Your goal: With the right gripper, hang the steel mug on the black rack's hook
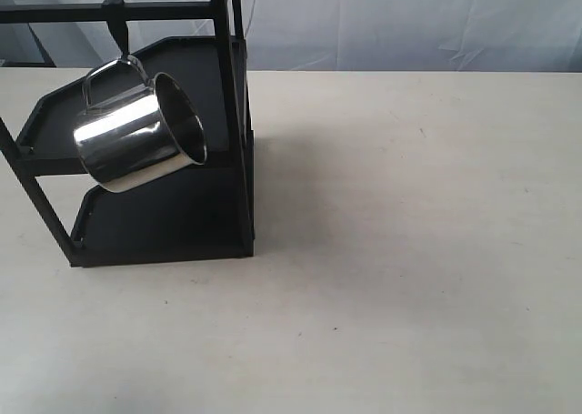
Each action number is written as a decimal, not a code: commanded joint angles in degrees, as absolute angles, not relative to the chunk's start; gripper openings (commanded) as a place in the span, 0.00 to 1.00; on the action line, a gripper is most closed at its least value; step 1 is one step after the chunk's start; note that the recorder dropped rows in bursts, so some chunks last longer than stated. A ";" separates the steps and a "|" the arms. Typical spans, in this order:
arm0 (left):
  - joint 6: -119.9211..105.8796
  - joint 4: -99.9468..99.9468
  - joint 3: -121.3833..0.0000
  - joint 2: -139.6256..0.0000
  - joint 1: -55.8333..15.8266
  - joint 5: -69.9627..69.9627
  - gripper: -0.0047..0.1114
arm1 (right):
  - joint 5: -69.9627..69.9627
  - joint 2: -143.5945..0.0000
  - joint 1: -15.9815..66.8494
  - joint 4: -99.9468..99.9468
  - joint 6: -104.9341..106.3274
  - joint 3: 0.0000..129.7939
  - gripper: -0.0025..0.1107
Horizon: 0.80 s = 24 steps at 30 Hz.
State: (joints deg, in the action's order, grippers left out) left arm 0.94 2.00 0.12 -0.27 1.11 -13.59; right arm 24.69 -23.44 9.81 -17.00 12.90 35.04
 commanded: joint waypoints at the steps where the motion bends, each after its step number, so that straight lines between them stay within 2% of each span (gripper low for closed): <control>1: 0.96 2.37 0.00 0.00 1.04 -13.22 0.05 | 22.38 -15.67 0.71 -15.88 13.00 25.61 0.01; 5: 0.96 2.37 0.00 0.00 1.04 -13.22 0.05 | 22.49 -11.71 -2.90 -15.88 13.00 19.49 0.01; 14: 0.96 2.37 0.00 0.00 1.04 -13.22 0.05 | 21.88 -10.21 -2.90 -15.16 12.50 13.38 0.01; 24: 0.96 2.37 0.00 0.00 1.04 -13.22 0.05 | 22.49 -5.55 -2.90 -6.40 1.14 7.37 0.01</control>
State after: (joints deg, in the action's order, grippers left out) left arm 0.94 2.00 0.12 -0.27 1.11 -13.59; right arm 22.88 -6.65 -2.72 -8.41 3.60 9.03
